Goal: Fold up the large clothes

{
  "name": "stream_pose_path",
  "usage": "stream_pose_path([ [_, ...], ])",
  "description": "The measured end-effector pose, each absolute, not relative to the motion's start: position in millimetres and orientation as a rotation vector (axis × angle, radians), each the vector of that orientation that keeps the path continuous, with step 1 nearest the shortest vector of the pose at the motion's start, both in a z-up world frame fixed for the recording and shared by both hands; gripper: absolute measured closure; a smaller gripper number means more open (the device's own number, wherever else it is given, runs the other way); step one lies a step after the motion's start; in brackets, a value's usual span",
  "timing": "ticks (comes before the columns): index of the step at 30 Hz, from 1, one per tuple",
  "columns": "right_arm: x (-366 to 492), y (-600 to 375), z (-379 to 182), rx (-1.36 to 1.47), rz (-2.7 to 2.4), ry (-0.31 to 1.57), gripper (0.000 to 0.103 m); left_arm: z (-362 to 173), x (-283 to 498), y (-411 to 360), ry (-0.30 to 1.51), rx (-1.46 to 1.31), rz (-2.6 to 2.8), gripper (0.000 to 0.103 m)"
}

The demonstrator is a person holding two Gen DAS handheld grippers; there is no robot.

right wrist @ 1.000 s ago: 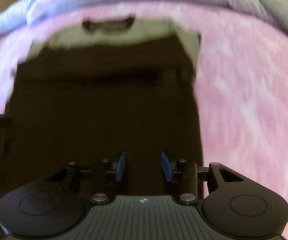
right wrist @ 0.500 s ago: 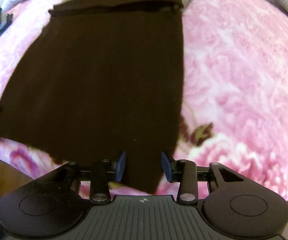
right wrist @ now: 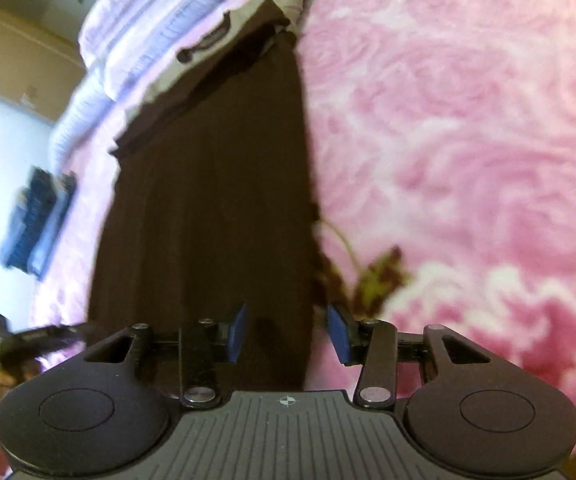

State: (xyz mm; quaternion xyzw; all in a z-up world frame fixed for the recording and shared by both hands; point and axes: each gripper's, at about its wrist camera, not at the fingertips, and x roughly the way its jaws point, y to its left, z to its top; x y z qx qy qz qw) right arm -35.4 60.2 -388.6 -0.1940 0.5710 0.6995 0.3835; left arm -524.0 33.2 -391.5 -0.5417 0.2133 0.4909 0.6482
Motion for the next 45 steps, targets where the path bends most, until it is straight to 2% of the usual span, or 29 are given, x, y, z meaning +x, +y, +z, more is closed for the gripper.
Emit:
stream_pose_path([
  [7, -49.7, 99.0, -410.0, -0.307, 1.873, 1.519, 0.062, -408.6, -532.0, 70.1, 0.326, -1.182, 0.995, 0.075],
  [11, -48.9, 74.4, -407.6, -0.303, 1.908, 1.476, 0.063, -417.7, -537.8, 50.6, 0.259, -1.188, 0.936, 0.078],
  [14, -39.2, 45.3, -414.3, -0.254, 1.882, 1.587, 0.065, -422.4, -544.0, 22.3, 0.212, -1.25, 0.908, 0.08],
  [18, -30.9, 37.3, -418.1, -0.226, 1.838, 1.63, 0.083, -426.8, -541.2, 10.4, 0.197, -1.232, 0.902, 0.086],
  [19, -29.5, 40.2, -421.3, -0.206, 1.816, 1.647, 0.088, -428.4, -541.4, 10.7, 0.196, -1.236, 0.912, 0.094],
  [20, -28.8, 42.6, -424.2, -0.194, 1.786, 1.659, 0.098, -429.7, -541.9, 11.1, 0.193, -1.252, 0.921, 0.096],
  [21, -28.4, 43.0, -425.7, -0.189, 1.771, 1.665, 0.1, -430.4, -543.2, 10.5, 0.179, -1.265, 0.918, 0.097],
  [32, -24.3, -20.5, -376.5, -0.097, 1.766, 1.564, 0.102, -390.3, -563.4, -49.9, 0.116, -1.113, 0.978, 0.099],
  [45, -56.0, -204.7, -339.4, -0.069, 1.731, 1.59, 0.102, -368.0, -598.5, -210.1, 0.082, -1.153, 0.921, 0.1],
])
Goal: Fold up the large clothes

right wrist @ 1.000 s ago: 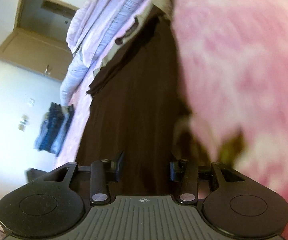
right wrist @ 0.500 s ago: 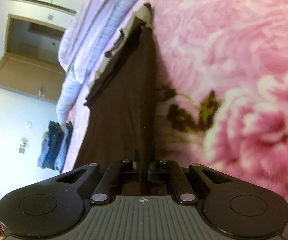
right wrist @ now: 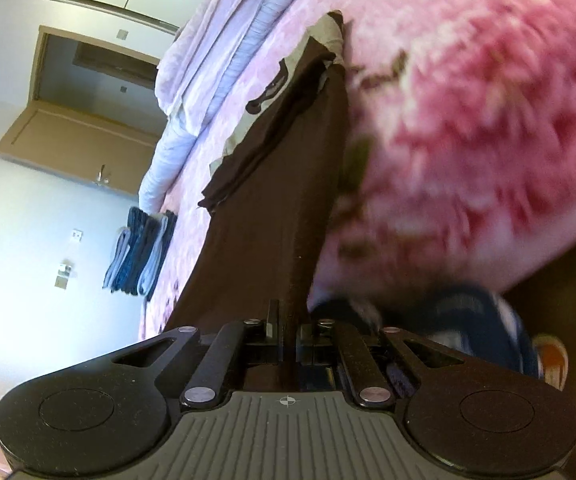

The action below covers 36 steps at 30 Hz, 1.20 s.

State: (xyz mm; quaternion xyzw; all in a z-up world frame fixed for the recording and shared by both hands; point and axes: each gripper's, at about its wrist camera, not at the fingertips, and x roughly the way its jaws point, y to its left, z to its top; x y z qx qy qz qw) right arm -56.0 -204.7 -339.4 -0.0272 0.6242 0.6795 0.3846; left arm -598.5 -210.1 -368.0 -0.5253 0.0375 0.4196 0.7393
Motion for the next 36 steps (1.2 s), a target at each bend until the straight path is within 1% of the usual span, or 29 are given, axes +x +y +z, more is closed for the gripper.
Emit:
stream_pose_path([
  [5, -57.0, -211.8, -329.4, -0.027, 1.711, 1.606, 0.102, -359.7, -603.4, -201.2, 0.029, -1.166, 0.922, 0.1],
  [9, -54.7, -160.7, -298.1, 0.007, 1.763, 1.553, 0.102, -339.6, -604.3, -152.9, -0.052, -1.158, 0.926, 0.1],
  [15, -49.0, -32.6, -266.0, 0.092, 1.73, 1.512, 0.101, -319.3, -591.9, -10.3, -0.102, -1.197, 0.94, 0.1],
  [17, -49.2, 15.4, -268.9, 0.123, 1.673, 1.521, 0.101, -320.1, -584.4, 45.1, -0.101, -1.218, 0.956, 0.099],
  [19, -48.9, 66.9, -283.0, 0.168, 1.611, 1.554, 0.101, -332.4, -578.4, 97.8, -0.073, -1.274, 1.023, 0.098],
  [20, -48.1, 86.9, -293.7, 0.18, 1.571, 1.578, 0.095, -340.7, -575.5, 118.5, -0.049, -1.294, 1.049, 0.098],
  [21, -46.2, 106.7, -305.0, 0.186, 1.518, 1.594, 0.078, -351.1, -573.7, 136.3, -0.025, -1.317, 1.087, 0.098],
  [22, -44.7, 120.1, -314.2, 0.18, 1.475, 1.595, 0.067, -360.4, -572.8, 151.7, 0.004, -1.338, 1.117, 0.098],
  [23, -41.6, 127.6, -320.3, 0.173, 1.443, 1.572, 0.057, -366.5, -572.3, 160.1, 0.021, -1.339, 1.119, 0.097],
  [25, -38.1, 130.2, -325.3, 0.155, 1.494, 1.505, 0.056, -374.9, -575.8, 169.2, 0.051, -1.33, 1.119, 0.094],
  [26, -36.9, 128.0, -326.5, 0.117, 1.535, 1.458, 0.056, -375.9, -579.3, 170.1, 0.066, -1.302, 1.138, 0.089],
  [30, -43.1, 116.4, -325.5, -0.084, 1.683, 1.196, 0.056, -366.0, -587.9, 163.8, 0.152, -1.129, 1.185, 0.088],
  [33, -55.7, 107.8, -324.1, -0.206, 1.755, 1.029, 0.056, -349.8, -571.8, 159.1, 0.252, -0.927, 1.133, 0.086],
  [35, -67.3, 108.3, -324.3, -0.264, 1.789, 0.936, 0.056, -342.2, -556.0, 160.7, 0.323, -0.814, 1.105, 0.076],
  [36, -72.6, 111.8, -325.0, -0.29, 1.802, 0.897, 0.056, -340.3, -548.7, 163.6, 0.348, -0.773, 1.09, 0.075],
])
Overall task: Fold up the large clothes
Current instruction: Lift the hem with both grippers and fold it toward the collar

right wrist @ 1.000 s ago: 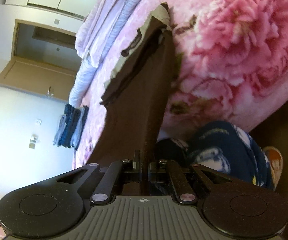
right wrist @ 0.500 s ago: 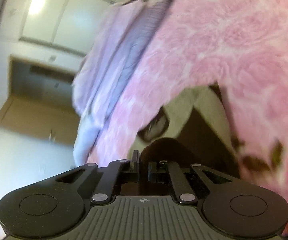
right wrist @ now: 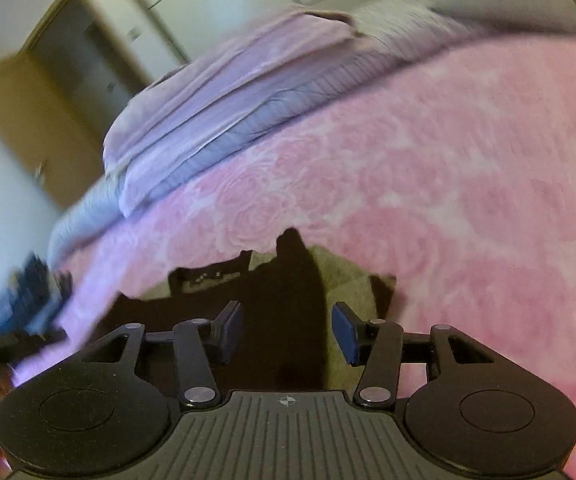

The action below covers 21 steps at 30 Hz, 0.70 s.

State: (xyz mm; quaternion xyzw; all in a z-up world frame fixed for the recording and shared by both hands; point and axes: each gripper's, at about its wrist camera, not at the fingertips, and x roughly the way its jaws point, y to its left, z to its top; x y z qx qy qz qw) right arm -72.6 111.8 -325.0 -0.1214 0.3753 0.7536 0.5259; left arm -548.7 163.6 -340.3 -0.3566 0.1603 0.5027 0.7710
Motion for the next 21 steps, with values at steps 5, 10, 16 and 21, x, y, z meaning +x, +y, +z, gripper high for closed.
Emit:
stream_pose_path([
  [5, -102.5, 138.4, -337.4, -0.409, 1.839, 0.758, 0.056, -356.1, -519.8, 198.8, 0.457, -0.712, 1.092, 0.071],
  [10, -114.5, 173.8, -354.2, -0.417, 1.834, 0.758, 0.058, -378.0, -507.7, 225.1, 0.517, -0.718, 1.111, 0.076],
  [16, -108.7, 171.2, -339.7, -0.34, 1.823, 0.653, 0.102, -366.2, -503.1, 213.4, 0.477, -0.538, 1.144, 0.099],
  [21, -95.0, 184.5, -338.5, -0.309, 1.757, 0.66, 0.102, -364.1, -498.9, 229.9, 0.472, -0.515, 1.184, 0.099],
])
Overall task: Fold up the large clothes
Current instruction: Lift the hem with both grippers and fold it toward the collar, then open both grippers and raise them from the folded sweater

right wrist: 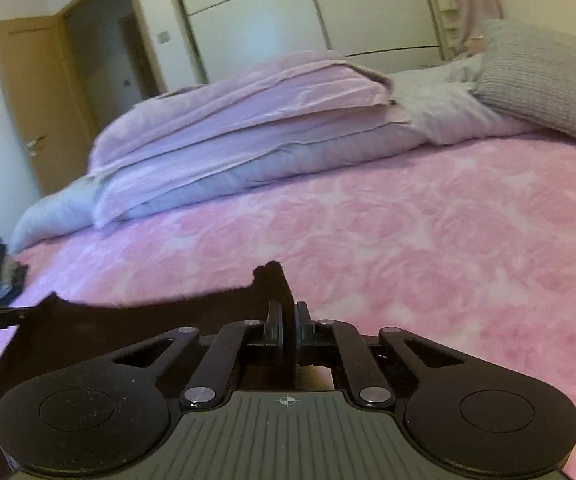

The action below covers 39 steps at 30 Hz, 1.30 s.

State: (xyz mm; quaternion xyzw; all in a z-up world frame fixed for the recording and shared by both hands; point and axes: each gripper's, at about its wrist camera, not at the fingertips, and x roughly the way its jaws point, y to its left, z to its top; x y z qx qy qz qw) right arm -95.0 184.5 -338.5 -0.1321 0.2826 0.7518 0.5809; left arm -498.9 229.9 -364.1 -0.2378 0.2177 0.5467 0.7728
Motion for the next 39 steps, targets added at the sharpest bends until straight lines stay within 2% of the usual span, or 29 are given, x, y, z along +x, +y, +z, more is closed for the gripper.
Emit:
stream_pose_path([
  [4, -100.0, 201.9, -358.6, -0.376, 1.707, 0.681, 0.102, -380.1, -489.9, 249.8, 0.51, -0.537, 1.199, 0.099],
  [8, -102.3, 220.0, -386.8, -0.497, 1.618, 0.773, 0.101, -412.4, -480.0, 263.5, 0.633, -0.558, 1.216, 0.097],
  [9, -102.9, 220.3, -387.9, -0.508, 1.597, 0.778, 0.096, -413.4, -479.5, 262.0, 0.634, -0.548, 1.219, 0.096],
  [10, -103.8, 217.9, -384.3, -0.515, 1.581, 0.77, 0.089, -409.3, -480.7, 260.1, 0.632, -0.549, 1.232, 0.089],
  [11, -104.7, 214.3, -378.1, -0.519, 1.549, 0.751, 0.069, -404.1, -484.2, 259.2, 0.62, -0.568, 1.238, 0.081],
  [12, -105.8, 208.1, -368.9, -0.515, 1.524, 0.718, 0.057, -396.9, -489.7, 255.8, 0.598, -0.593, 1.25, 0.076],
  [15, -116.4, 173.0, -335.3, -0.49, 1.517, 0.612, 0.056, -368.6, -503.6, 229.9, 0.536, -0.611, 1.275, 0.075],
  [19, -149.2, 94.0, -308.9, -0.526, 1.662, 0.496, 0.057, -336.2, -504.3, 158.1, 0.494, -0.548, 1.195, 0.077],
  [21, -166.0, 58.7, -312.5, -0.591, 1.702, 0.458, 0.059, -333.8, -498.1, 118.3, 0.507, -0.512, 1.138, 0.081],
  [23, -178.0, 33.2, -324.7, -0.649, 1.725, 0.458, 0.065, -340.6, -489.2, 85.8, 0.547, -0.475, 1.1, 0.09],
  [28, -176.5, 23.9, -377.1, -0.75, 1.623, 0.589, 0.069, -387.0, -484.2, 70.1, 0.636, -0.556, 1.147, 0.093],
  [34, -187.3, 20.9, -377.5, -0.774, 1.566, 0.549, 0.068, -374.5, -472.0, 63.3, 0.639, -0.593, 1.247, 0.093],
  [37, -190.6, 10.9, -356.7, -0.721, 1.511, 0.604, 0.06, -359.4, -468.7, 45.2, 0.635, -0.625, 1.273, 0.092],
  [39, -194.7, -5.6, -342.0, -0.683, 1.53, 0.623, 0.039, -348.7, -465.1, 26.2, 0.632, -0.638, 1.281, 0.089],
])
